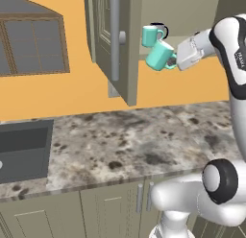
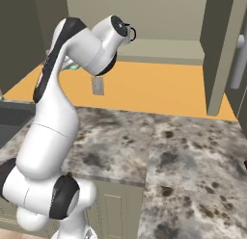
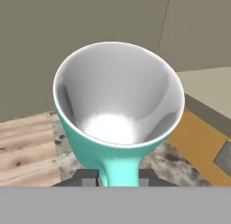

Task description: Pick the mug on the counter and place it in the cabinet with the handle facing the right, like the mugs already inside.

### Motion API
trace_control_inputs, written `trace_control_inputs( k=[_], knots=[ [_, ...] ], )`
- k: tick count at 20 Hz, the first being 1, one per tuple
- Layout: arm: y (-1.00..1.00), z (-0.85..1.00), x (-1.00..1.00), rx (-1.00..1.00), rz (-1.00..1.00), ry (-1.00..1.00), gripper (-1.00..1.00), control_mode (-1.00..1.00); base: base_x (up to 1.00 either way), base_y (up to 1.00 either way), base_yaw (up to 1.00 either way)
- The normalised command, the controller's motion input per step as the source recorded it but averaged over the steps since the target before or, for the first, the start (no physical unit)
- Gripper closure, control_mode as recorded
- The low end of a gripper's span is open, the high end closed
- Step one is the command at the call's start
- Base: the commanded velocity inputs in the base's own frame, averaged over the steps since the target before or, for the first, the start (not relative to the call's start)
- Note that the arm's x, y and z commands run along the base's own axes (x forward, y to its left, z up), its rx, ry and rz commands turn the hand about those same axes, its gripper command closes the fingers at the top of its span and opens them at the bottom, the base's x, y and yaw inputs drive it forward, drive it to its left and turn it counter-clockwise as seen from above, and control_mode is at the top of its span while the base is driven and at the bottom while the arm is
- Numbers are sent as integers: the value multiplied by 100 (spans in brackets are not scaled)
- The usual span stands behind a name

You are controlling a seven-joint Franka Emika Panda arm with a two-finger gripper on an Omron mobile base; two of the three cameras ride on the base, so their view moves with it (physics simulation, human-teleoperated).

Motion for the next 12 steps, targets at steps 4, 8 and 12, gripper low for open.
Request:
trace_control_inputs(
  k=[4,8,12],
  knots=[
    [0,38,52,4,0,7,100,-100,0,0,0],
    [-2,18,60,2,3,6,100,-100,0,0,0],
    [-1,0,61,0,8,5,100,-100,0,0,0]
  ],
)
